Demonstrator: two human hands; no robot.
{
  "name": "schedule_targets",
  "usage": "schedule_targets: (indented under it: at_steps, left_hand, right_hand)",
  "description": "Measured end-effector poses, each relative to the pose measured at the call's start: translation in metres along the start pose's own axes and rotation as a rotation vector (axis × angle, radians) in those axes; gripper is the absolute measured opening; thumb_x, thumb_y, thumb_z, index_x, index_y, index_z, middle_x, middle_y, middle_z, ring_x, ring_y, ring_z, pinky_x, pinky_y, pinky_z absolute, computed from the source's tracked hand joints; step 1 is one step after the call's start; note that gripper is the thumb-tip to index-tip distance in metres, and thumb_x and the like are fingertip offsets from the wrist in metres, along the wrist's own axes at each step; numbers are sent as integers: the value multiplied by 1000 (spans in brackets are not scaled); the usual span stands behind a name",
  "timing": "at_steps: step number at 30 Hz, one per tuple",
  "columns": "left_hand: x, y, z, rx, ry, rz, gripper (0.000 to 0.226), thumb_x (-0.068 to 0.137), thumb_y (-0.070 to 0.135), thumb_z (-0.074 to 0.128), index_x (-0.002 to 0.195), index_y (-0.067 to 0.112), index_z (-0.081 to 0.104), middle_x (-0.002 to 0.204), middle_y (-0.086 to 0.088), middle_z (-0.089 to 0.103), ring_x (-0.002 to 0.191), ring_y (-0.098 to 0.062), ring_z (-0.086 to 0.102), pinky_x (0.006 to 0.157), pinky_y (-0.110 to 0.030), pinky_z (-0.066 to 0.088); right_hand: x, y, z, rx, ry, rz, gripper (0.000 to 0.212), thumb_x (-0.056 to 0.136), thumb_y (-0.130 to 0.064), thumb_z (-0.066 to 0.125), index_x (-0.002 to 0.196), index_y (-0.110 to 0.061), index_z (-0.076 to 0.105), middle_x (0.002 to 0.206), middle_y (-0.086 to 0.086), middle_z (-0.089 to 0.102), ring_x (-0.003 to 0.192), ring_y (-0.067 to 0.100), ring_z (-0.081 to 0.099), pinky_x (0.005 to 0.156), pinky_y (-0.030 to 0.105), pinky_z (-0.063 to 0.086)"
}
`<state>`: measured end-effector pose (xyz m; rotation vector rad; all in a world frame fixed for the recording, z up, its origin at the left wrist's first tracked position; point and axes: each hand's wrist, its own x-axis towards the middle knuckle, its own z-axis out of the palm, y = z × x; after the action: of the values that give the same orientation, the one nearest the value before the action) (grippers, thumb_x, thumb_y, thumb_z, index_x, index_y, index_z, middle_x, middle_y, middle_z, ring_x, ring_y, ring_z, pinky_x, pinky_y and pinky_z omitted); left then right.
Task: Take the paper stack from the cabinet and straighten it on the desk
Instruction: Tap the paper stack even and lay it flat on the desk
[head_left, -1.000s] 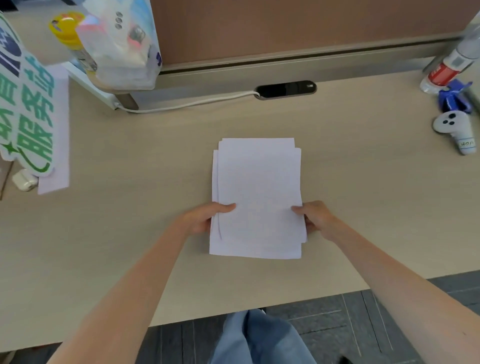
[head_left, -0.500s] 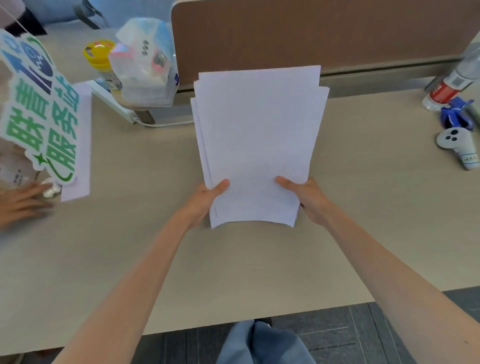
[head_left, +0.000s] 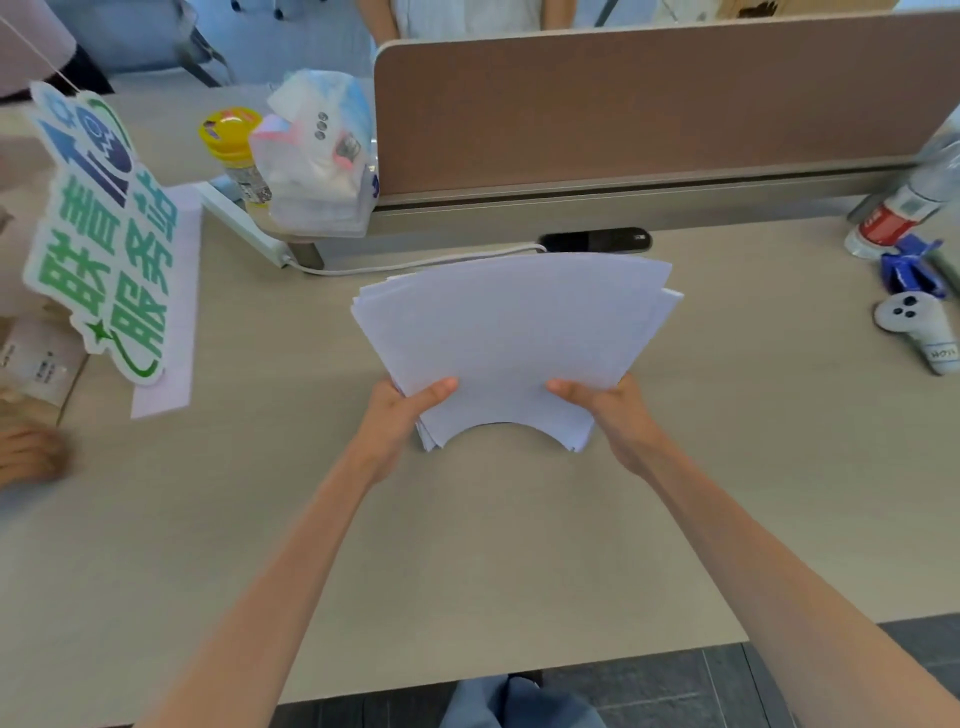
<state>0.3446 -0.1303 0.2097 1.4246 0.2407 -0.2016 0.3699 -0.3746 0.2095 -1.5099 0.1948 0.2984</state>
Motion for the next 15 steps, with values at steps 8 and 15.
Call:
schedule_targets:
  at_steps: [8, 15]
  left_hand:
    - [7, 37, -20, 202, -220, -4, 48, 60, 12, 82, 102, 28, 67, 100, 12, 75, 96, -5, 69, 85, -21, 55]
    - [4, 48, -12, 147, -149, 45, 46, 64, 11, 78, 106, 24, 64, 97, 14, 74, 89, 0, 70, 73, -14, 54]
  right_hand:
    - [-1, -49, -24, -104, -411, 41, 51, 74, -3, 72, 122, -16, 59, 122, 8, 67, 111, 21, 64, 93, 35, 51]
    - [-12, -52, -6, -72, -272, -48, 49, 71, -6, 76, 118, -14, 62, 116, 6, 70, 104, 16, 67, 89, 32, 54]
